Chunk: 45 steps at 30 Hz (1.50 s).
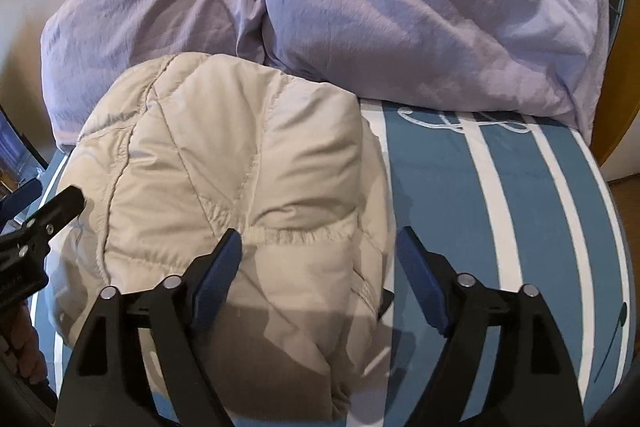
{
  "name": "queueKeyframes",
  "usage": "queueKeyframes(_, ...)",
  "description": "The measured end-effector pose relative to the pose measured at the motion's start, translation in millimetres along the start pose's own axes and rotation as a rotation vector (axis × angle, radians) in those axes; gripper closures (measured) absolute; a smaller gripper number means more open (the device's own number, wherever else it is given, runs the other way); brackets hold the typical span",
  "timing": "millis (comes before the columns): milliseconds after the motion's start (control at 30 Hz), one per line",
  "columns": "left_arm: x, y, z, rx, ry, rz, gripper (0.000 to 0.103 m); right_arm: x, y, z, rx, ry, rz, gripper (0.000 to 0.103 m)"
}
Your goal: Fold large clothes
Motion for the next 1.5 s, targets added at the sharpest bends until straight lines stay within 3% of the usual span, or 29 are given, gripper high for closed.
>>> queueKeyframes(133,-21.0,7.0,-12.4,-0.016,-0.019,-0.002,0.002,-19.8,5.9,-11.1,-0.007,-0.008,-0.044,0.001)
queueKeyframes(333,-54.9,16.8,-35.6,-0.020,-0.044,-0.022,0.002,-44.8,21.0,-40.3,-0.044,0.006,-0.026,0.001)
queueKeyframes(533,-73.6,21.2,-61.5,-0.034,-0.013,-0.075,0.002,-56.1,31.9,-65.3,-0.043,0.048,0.003,0.001)
queueKeyframes(900,-93.7,17.5,-101.8,-0.046,0.021,-0.160,0.002,-80.4,36.4,-99.7,-0.042,0.035,0.009,0.001)
queueKeyframes(1500,-104.5,13.1,-121.8,-0.053,0.027,-0.192,0.002,-93.8,39.8,-117.8,-0.030,-0.018,0.071,0.001)
Point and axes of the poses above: each gripper's, at about its wrist camera, not at the fingertips, and x roughly the way its jaws point, y to its left, z to its top, the point moved 2 cm from there along x, roughly the way its jaws point, and after that the axes turned 11 degrees about y, right-handed, at the moved point
